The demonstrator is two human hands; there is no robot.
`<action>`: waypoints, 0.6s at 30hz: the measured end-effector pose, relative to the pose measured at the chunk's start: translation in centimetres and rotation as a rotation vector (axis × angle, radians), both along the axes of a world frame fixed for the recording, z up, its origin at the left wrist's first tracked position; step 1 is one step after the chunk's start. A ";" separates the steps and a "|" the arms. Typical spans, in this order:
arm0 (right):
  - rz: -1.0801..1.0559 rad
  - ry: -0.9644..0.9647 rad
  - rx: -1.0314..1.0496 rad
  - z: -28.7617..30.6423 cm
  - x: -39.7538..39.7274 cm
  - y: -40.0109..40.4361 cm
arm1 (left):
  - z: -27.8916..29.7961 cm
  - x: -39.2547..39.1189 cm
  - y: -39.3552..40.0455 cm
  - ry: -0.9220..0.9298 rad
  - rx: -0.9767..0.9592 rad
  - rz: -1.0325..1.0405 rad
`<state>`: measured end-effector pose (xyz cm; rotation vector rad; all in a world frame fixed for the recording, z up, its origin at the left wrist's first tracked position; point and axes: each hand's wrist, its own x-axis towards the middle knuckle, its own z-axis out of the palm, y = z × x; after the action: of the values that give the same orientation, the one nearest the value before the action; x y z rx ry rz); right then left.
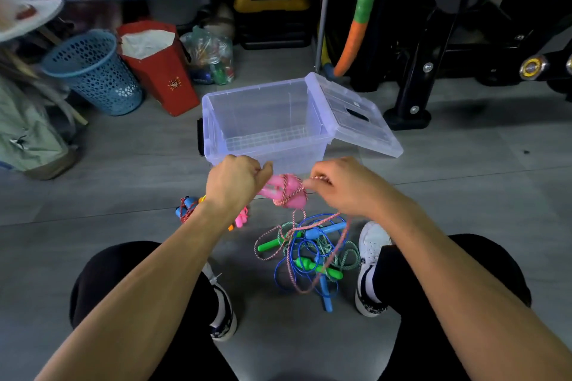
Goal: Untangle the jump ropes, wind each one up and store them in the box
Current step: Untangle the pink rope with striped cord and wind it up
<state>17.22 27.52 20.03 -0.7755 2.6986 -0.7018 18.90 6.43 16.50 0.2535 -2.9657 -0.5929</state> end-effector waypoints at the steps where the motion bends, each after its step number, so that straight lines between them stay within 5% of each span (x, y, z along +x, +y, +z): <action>1: -0.018 -0.033 -0.050 0.4 -0.4 0.5 | 0.1 0.1 -0.1 -0.003 -0.002 -0.060; 9: -0.141 -0.133 -0.421 -0.1 -2.7 1.8 | 3.0 1.1 0.6 -0.015 0.523 -0.230; 14: -0.190 -0.228 -0.552 -0.7 -2.2 0.8 | 4.5 0.8 0.8 0.014 0.998 0.130; 18: -0.155 -0.259 -0.416 -2.0 -1.0 -1.2 | 4.0 0.3 1.0 -0.024 1.112 0.492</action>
<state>16.20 26.37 18.07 -0.5154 2.4220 -1.3300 19.23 7.41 20.51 0.9960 -2.0925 -2.0185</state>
